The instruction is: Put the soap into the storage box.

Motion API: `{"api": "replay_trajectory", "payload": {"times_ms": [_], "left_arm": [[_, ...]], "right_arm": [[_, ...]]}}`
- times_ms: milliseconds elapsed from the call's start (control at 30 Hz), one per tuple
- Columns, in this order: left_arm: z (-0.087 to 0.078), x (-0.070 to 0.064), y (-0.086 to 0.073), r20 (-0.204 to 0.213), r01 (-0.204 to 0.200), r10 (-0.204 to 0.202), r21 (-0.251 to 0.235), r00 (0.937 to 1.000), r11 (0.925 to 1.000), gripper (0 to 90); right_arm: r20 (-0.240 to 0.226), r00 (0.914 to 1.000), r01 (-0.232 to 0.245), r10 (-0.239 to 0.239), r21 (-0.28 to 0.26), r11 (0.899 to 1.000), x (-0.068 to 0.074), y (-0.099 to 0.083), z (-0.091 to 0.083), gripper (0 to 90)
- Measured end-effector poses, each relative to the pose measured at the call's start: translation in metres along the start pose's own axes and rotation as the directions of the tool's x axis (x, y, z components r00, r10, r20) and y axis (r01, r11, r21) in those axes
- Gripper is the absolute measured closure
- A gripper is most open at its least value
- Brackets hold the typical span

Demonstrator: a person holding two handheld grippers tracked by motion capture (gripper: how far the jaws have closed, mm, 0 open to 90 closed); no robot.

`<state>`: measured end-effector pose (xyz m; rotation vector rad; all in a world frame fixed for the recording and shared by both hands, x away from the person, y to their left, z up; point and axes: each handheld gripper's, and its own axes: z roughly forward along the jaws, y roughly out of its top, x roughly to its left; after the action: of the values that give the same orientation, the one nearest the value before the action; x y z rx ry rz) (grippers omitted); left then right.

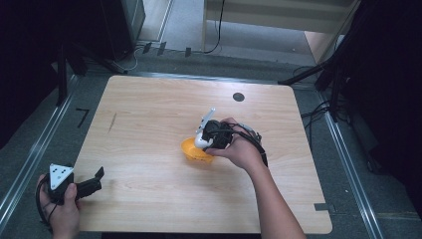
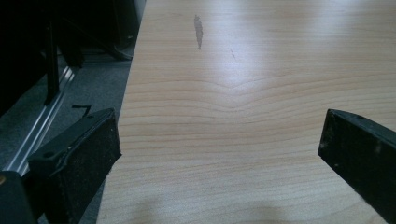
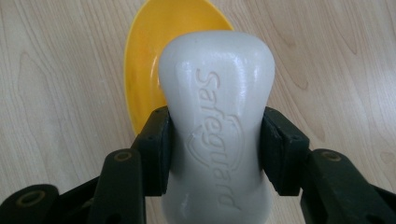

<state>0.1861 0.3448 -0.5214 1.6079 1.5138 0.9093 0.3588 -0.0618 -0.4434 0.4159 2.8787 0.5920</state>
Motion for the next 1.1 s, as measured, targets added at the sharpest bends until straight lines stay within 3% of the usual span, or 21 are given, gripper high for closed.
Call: {"api": "replay_trajectory", "payload": {"times_ms": [200, 867, 1100], "left_arm": [[0.0, 0.0, 0.0, 0.0, 0.001, -0.001, 0.0, 1.0, 1.0, 0.0], [0.0, 0.001, 0.0, 0.003, 0.004, -0.004, -0.002, 1.0, 1.0, 0.0], [0.0, 0.0, 0.0, 0.002, 0.002, -0.002, -0.002, 1.0, 1.0, 0.0]], "right_arm": [[-0.012, 0.9996, 0.027, -0.027, -0.001, 1.0, 0.002, 0.004, 0.006, 51.0], [-0.047, 0.9974, 0.056, -0.054, 0.032, 0.998, 0.004, 0.012, 0.028, 50.9], [-0.062, 0.9978, 0.026, -0.023, 0.049, 0.998, 0.002, 0.01, 0.031, 48.5]]}}
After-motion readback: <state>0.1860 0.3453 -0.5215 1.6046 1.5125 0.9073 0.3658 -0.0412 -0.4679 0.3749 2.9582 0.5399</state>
